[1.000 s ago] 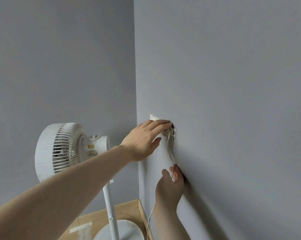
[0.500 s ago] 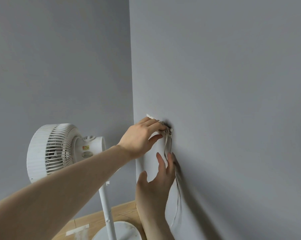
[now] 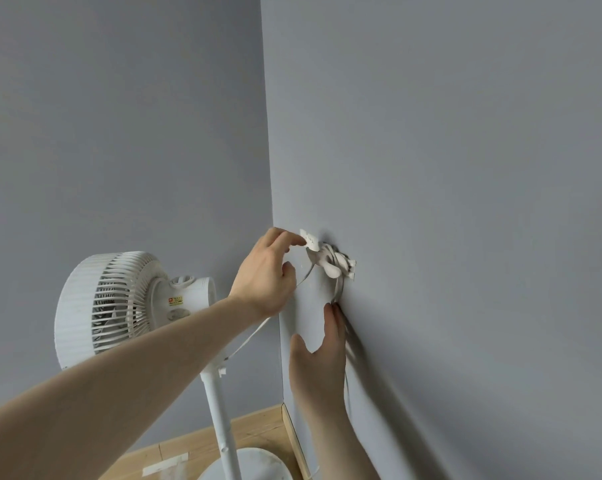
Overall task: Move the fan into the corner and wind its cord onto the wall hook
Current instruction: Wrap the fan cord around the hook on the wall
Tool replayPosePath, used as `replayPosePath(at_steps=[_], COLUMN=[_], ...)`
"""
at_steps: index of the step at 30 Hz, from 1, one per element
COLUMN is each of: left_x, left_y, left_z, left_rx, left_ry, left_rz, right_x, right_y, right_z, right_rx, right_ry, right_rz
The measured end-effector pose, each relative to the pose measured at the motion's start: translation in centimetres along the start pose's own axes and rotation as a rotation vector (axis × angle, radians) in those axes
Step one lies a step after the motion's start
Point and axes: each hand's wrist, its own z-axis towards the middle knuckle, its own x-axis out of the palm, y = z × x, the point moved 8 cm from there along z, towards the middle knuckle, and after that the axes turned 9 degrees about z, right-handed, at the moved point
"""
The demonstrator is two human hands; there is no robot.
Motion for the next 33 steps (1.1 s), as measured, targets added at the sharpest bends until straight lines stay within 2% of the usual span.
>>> replayPosePath(at_steps=[2, 5, 7, 11, 18, 22, 28, 33], left_x=[1.4, 4.7, 6.5, 8.9, 12.4, 13.1, 12.3, 8.6], left_y=[2.3, 5.6, 6.8, 8.4, 8.0, 8.0, 8.2, 7.3], left_z=[0.0, -0.8, -1.7, -2.5, -2.7, -2.2, -0.1, 3.9], left_rx=[-0.162, -0.385, -0.493, -0.599, -0.635, -0.638, -0.699, -0.627], left_ry=[0.126, 0.427, 0.543, 0.559, 0.644, 0.636, 0.453, 0.221], left_rz=[-0.032, -0.139, -0.240, -0.428, -0.638, -0.762, -0.975, -0.786], right_x=[0.5, 1.4, 1.7, 2.2, 3.3, 3.4, 2.7, 0.7], right_y=[-0.1, -0.3, -0.2, -0.1, 0.4, 0.8, 1.1, 1.5], right_z=[0.7, 2.2, 3.2, 5.3, 7.5, 7.7, 6.7, 4.8], right_rx=[0.022, 0.043, 0.047, 0.092, 0.157, 0.144, 0.156, 0.181], right_ry=[0.025, 0.056, 0.072, 0.090, 0.163, 0.211, 0.260, 0.168], right_rz=[0.018, 0.054, 0.083, 0.135, 0.169, 0.202, 0.167, 0.189])
